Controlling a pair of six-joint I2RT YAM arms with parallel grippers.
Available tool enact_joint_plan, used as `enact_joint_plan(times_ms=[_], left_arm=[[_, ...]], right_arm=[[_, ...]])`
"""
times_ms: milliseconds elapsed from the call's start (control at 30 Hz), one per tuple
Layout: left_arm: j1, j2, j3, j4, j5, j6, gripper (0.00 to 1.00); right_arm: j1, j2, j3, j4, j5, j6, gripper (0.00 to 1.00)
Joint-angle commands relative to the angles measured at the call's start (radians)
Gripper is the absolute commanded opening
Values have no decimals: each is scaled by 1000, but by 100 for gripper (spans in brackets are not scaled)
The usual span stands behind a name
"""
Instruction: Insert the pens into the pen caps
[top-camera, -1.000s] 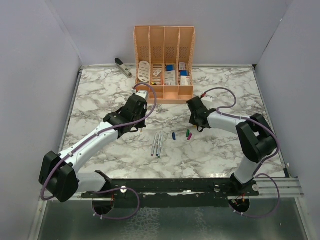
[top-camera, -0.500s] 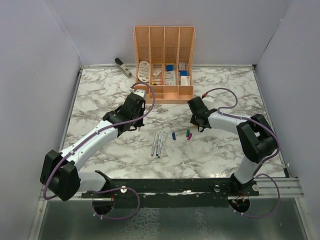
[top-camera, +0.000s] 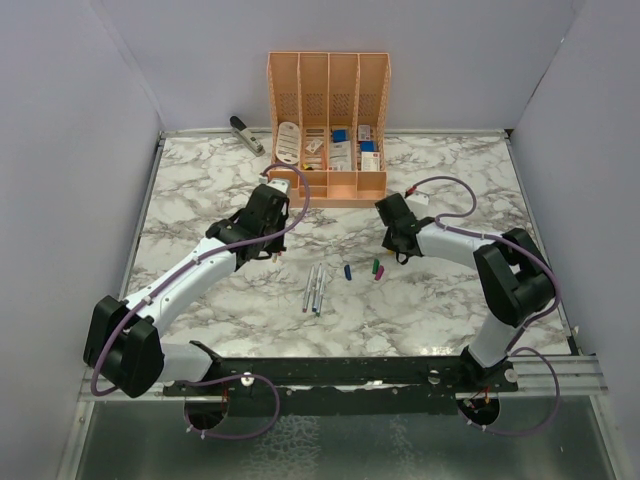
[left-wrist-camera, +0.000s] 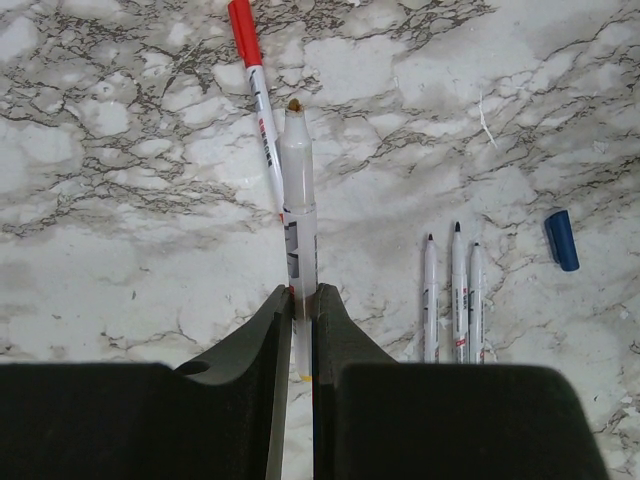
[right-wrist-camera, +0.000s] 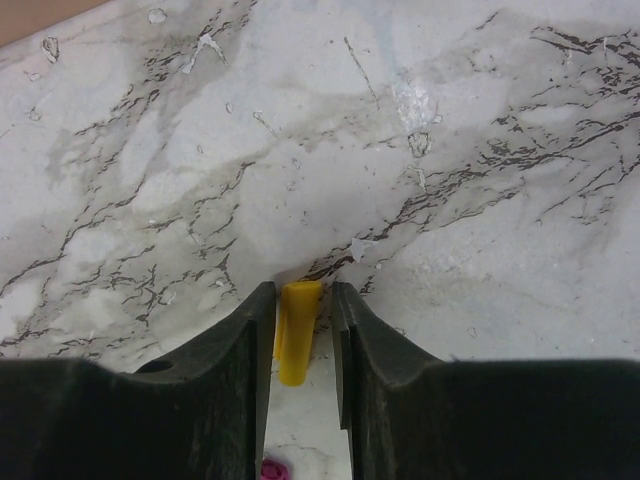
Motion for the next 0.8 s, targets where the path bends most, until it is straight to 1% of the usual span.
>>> enact_joint_plan(times_ms=[0,267,400,433,533,567,600,767], left_arm=[[9,4,37,25,20,14,0],[12,4,41,29,21,18,0],[14,4,41,30,22,17,0],[13,4,38,31,21,16,0],[14,1,33,31,23,10,0],[13,0,33,32,23,10,0],[14,-1,33,33,25,9,0],[14,0,36,33,38,20,0]], right_arm=[[26,62,-18,-158,-65,16,28],[66,102,12,-228,-70,11,25],[81,91,-2,-225,-72,17,23],[81,88,-5,-224,-69,18,20],[81,94,4,-232,-65,20,6],[80,93,5,-232,-68,20,3],[82,91,6,-230,-72,18,1],[80,63,18,-209,-71,0,1]])
